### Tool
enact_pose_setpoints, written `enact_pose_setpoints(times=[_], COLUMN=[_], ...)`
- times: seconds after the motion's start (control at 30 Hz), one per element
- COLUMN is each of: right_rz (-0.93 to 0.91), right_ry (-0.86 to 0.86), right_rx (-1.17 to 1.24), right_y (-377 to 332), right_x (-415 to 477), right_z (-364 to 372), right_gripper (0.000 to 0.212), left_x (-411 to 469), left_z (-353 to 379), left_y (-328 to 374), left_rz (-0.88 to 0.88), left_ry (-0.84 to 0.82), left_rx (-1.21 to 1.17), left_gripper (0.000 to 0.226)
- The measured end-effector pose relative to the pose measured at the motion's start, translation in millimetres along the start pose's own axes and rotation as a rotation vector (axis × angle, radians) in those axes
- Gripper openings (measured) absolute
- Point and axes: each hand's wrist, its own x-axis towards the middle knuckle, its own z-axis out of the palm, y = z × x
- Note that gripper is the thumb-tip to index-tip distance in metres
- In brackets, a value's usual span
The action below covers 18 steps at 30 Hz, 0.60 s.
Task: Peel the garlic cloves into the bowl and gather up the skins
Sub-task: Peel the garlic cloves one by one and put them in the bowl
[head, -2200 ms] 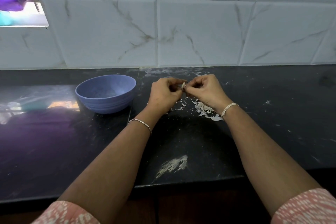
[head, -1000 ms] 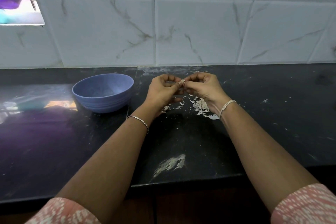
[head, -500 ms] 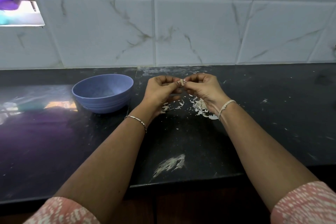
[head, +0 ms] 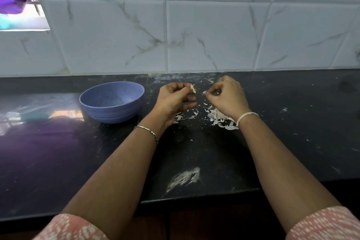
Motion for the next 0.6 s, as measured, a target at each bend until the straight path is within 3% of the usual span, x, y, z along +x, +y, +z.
enact_pose_setpoints(times=[0.13,0.23,0.33,0.5,0.6], right_rz=[-0.059,-0.071,-0.010,0.007,0.082], right_ry=[0.021,0.033,-0.049,-0.054,-0.055], right_rx=[-0.031,0.227,0.495,0.446,0.534], right_y=[-3.8,-5.6,-10.0,-12.1,-13.8], right_x=[-3.3,-2.8,-2.0,-2.6,-3.2], right_z=[2.9,5.5,7.4,9.8,7.9], right_gripper=[0.018,0.021,0.010,0.005,0.012], left_x=[-2.4,-2.4,-0.2,1.7,3.8], left_z=[2.7,1.8,0.7,-3.3,-2.2], left_y=[0.7,0.1,-2.0,-4.2,-6.0], left_rz=[-0.014,-0.017,-0.009,0.034,0.137], left_ry=[0.009,0.024,0.053,0.017,0.058], left_rx=[0.005,0.020,0.038,0.091,0.284], left_gripper=[0.007,0.007,0.007,0.006,0.007])
